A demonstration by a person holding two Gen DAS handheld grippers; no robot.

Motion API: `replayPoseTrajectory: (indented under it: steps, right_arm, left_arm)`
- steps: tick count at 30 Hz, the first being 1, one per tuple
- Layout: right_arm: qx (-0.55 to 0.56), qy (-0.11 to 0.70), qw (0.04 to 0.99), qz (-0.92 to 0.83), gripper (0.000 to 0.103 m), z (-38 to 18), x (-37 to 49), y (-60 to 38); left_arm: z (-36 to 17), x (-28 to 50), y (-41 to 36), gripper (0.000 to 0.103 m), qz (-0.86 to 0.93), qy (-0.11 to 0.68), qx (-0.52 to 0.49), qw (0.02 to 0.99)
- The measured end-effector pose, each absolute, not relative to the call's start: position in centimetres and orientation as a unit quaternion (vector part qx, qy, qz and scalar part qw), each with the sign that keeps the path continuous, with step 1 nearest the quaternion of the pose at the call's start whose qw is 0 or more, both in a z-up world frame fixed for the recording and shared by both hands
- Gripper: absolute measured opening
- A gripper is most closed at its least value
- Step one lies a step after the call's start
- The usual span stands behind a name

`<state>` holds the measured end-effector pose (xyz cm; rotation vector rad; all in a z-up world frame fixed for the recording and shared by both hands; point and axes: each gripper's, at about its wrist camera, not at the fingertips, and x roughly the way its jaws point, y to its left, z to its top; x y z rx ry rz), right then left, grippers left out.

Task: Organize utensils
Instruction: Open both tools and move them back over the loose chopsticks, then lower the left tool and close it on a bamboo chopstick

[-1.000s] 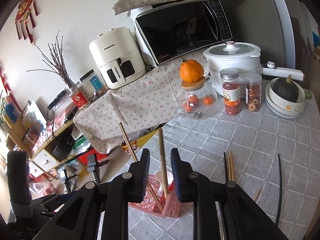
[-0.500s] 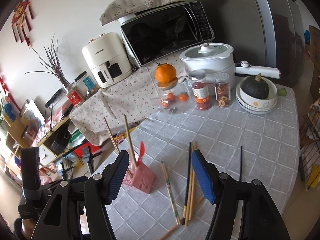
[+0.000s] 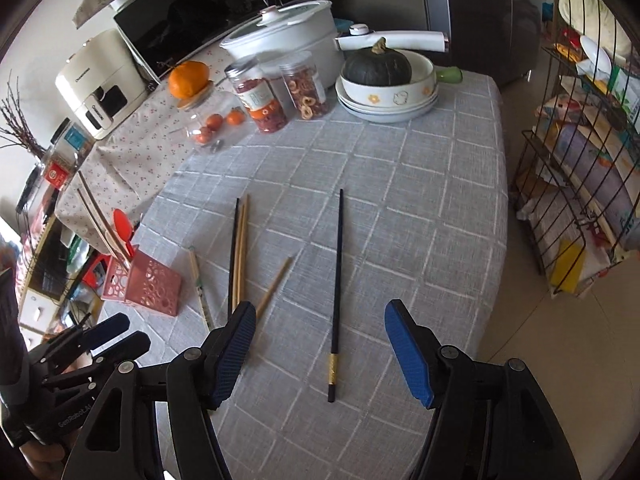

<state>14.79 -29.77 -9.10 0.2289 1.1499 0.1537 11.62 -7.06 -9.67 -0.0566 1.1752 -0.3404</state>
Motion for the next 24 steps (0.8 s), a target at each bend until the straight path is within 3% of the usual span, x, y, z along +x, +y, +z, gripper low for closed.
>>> replayPoseTrajectory:
  steps: [1, 7, 15, 24]
  right_arm:
    - [0.108, 0.548, 0.826, 0.069, 0.068, -9.6, 14.9, -30.1]
    - [0.130, 0.590, 0.795, 0.060, 0.068, -12.7, 16.0, -32.0]
    - [0.127, 0.605, 0.784, 0.053, 0.068, -14.5, 17.2, -33.6]
    - [0.126, 0.604, 0.785, 0.051, 0.068, -15.0, 17.7, -33.8]
  left_arm:
    - [-10.2, 12.3, -7.9, 0.028, -0.157, 0.558, -0.017, 0.815]
    - [-13.2, 16.9, -10.7, 0.015, -0.118, 0.594, 0.003, 0.796]
    - [-17.3, 23.6, -10.3, 0.010, -0.055, 0.609, -0.001, 0.791]
    - [-19.3, 25.7, -10.6, 0.010, -0.045, 0.616, 0.029, 0.786]
